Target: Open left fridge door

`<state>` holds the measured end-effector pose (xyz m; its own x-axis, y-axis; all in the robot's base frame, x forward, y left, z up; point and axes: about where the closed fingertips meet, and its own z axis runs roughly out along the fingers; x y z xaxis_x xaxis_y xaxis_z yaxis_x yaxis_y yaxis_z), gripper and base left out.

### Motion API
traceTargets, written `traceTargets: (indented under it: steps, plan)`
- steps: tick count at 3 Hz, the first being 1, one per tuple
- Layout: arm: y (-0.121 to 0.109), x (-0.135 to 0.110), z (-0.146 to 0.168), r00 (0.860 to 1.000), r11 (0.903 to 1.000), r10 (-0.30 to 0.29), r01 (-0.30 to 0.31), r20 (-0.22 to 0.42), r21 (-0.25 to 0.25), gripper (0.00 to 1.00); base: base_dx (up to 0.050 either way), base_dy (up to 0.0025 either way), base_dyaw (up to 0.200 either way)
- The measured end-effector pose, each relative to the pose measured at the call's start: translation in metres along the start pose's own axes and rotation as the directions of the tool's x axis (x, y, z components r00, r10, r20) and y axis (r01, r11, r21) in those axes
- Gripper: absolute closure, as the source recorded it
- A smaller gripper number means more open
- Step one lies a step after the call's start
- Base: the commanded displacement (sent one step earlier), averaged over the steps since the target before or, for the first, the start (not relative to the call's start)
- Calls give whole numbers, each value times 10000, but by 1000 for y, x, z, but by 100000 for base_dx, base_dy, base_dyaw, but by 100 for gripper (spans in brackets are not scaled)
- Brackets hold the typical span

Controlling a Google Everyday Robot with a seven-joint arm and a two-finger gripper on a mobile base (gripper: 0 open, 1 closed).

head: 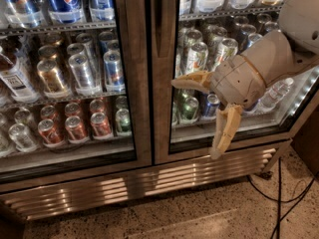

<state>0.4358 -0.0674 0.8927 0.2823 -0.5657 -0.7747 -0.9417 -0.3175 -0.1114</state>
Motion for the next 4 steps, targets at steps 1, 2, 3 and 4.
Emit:
traceTargets:
  steps: [1, 2, 3, 4]
  plan:
    - [2, -14, -6, 9996, 9997, -231, 229, 139, 131, 0, 0, 0, 0]
    - [13, -52, -27, 9950, 9935, -982, 970, 187, 602, 0, 0, 0, 0]
    - [13, -52, -27, 9950, 9935, -983, 970, 189, 602, 0, 0, 0, 0]
    - [13, -51, -25, 9842, 9911, -1292, 1242, 1208, 481, 0, 0, 0, 0]
